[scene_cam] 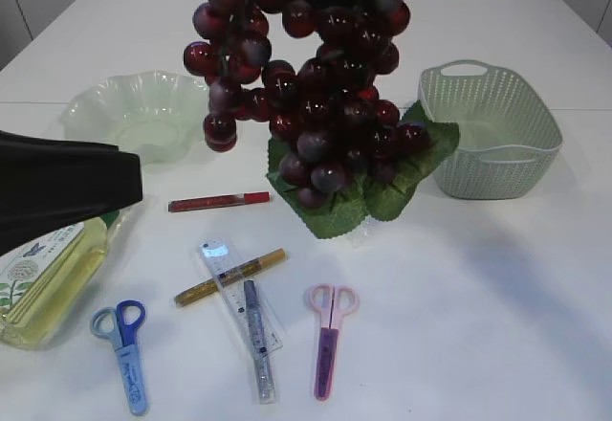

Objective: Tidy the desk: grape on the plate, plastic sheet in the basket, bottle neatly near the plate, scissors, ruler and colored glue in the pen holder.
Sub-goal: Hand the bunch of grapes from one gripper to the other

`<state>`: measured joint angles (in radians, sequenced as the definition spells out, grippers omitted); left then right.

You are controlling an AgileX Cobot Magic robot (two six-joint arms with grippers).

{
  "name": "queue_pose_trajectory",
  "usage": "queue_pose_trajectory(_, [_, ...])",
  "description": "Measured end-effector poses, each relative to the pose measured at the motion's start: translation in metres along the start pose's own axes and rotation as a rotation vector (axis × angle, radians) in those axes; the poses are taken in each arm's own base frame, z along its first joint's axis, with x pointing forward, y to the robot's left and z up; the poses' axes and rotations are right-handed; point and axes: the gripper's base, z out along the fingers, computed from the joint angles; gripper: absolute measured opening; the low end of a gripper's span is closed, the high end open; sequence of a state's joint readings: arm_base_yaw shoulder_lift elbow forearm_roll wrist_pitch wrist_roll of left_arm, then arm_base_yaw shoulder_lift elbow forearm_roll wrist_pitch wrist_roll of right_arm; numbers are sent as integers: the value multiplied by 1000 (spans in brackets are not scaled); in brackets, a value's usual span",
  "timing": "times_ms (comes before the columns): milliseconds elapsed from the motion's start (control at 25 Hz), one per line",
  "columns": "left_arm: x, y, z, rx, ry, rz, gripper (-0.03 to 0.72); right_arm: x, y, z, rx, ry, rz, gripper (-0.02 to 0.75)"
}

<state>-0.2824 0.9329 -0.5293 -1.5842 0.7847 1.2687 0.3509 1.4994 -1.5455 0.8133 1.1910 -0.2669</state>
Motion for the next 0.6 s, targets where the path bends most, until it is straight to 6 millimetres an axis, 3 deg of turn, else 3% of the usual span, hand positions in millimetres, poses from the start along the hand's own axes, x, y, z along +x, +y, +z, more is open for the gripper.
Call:
queue_pose_trajectory(400, [-1,8,45,97,44,50,563,-12,13,-2,-133,-140,-75,132])
queue_pose_trajectory(600, [-14,7,65,124,57,95,564,-16,13,-3,-125,-187,-111,132])
